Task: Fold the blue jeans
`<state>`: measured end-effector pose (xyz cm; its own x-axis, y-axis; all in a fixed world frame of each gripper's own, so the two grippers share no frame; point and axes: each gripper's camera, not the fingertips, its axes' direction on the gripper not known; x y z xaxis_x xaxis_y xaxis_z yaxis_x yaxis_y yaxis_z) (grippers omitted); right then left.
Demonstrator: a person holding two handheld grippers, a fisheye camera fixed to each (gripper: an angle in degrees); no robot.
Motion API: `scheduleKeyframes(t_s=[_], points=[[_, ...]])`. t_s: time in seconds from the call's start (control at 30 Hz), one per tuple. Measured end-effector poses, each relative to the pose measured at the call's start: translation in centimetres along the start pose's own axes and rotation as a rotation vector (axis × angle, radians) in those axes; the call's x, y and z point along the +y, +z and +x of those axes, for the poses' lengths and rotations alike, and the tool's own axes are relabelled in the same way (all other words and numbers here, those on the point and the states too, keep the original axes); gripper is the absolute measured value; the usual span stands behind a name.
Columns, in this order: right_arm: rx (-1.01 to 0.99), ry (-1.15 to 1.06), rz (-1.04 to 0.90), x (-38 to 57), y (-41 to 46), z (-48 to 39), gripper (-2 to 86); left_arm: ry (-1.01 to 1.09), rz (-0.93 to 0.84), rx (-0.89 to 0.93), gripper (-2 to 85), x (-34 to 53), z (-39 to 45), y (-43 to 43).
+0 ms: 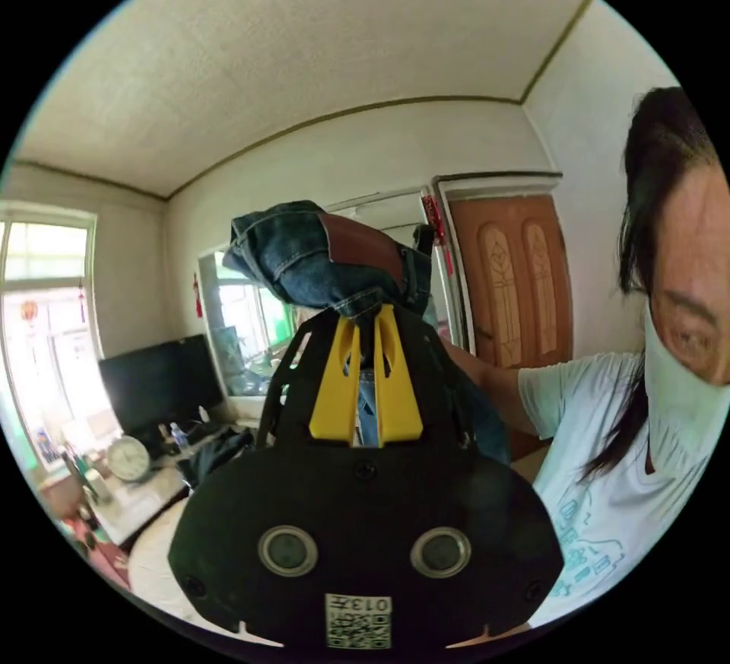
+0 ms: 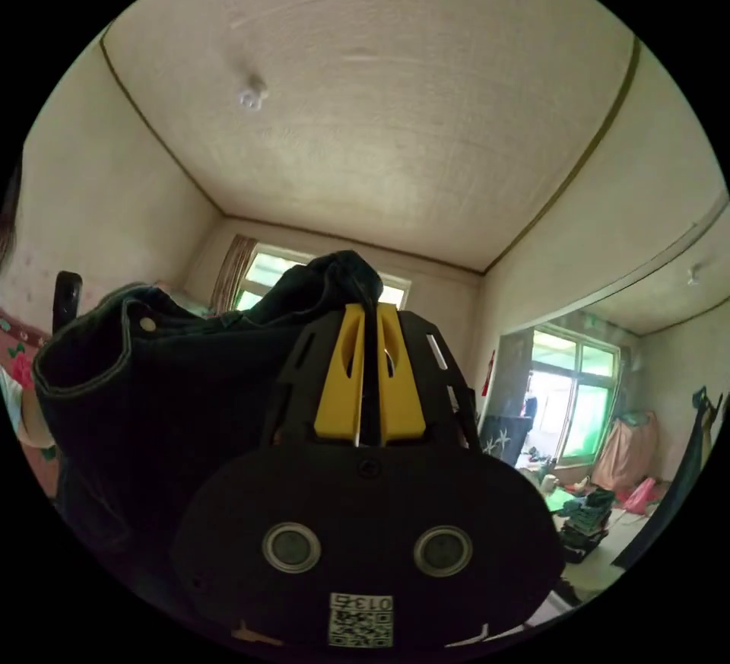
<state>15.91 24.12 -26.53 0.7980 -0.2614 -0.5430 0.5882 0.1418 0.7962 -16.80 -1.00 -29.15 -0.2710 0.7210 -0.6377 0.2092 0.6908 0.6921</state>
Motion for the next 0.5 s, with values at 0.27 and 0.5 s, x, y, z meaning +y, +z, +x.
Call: scheduleKeyframes(t_s=[0.27, 0.5], points=[[-0.319, 0.031, -0.096, 8.9, 11.6, 0.1, 2.2, -0.395, 0.027, -0.19, 2.0, 14.5, -14.0, -1.0], [-0.686, 0.154, -0.375, 22.7, 23.7, -12.0, 2.4, -0.708, -0.153, -0.534, 2.1, 27.8, -18.5, -8.1]])
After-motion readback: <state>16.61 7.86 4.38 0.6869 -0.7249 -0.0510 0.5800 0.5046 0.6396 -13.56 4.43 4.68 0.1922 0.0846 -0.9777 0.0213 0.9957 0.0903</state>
